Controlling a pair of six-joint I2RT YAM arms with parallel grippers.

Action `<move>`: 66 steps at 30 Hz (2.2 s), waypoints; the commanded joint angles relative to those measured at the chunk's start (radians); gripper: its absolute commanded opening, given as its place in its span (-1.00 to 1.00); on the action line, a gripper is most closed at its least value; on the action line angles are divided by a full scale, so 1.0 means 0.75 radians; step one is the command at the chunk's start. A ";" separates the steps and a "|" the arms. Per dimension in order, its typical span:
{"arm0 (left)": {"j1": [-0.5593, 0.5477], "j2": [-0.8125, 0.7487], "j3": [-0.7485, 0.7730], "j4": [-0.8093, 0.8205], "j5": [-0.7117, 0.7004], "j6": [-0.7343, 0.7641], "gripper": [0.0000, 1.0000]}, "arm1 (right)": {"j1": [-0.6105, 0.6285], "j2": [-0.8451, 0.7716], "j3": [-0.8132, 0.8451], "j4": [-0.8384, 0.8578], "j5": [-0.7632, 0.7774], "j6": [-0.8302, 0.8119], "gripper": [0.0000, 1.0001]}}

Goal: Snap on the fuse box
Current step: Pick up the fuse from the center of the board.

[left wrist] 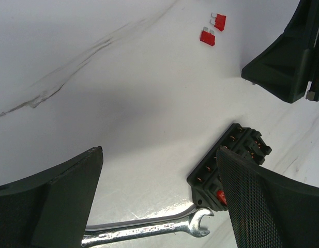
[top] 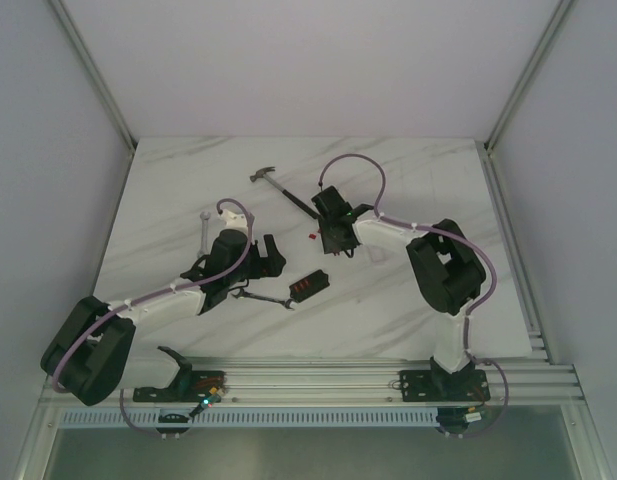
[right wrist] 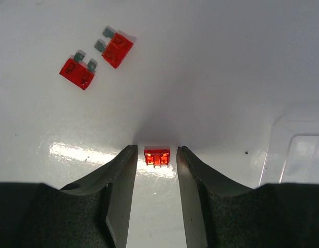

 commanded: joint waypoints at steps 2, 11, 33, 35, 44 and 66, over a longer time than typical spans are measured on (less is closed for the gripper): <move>0.008 -0.002 0.017 -0.008 -0.013 -0.018 1.00 | 0.001 0.066 0.029 -0.053 -0.003 -0.003 -0.15; 0.008 0.002 0.021 -0.005 0.004 -0.017 1.00 | 0.001 0.081 0.038 -0.084 -0.008 -0.021 -0.28; 0.008 -0.002 0.017 0.072 0.095 -0.013 1.00 | 0.001 0.004 0.023 -0.096 -0.042 -0.033 -0.27; 0.007 -0.002 0.017 0.072 0.095 -0.012 1.00 | 0.001 0.000 0.024 -0.104 -0.057 -0.040 -0.22; 0.007 -0.004 0.014 0.072 0.096 -0.011 1.00 | 0.002 0.006 0.036 -0.152 -0.022 -0.027 -0.20; 0.008 0.021 0.032 0.096 0.139 -0.016 1.00 | 0.001 0.089 0.053 -0.102 0.002 -0.004 -0.32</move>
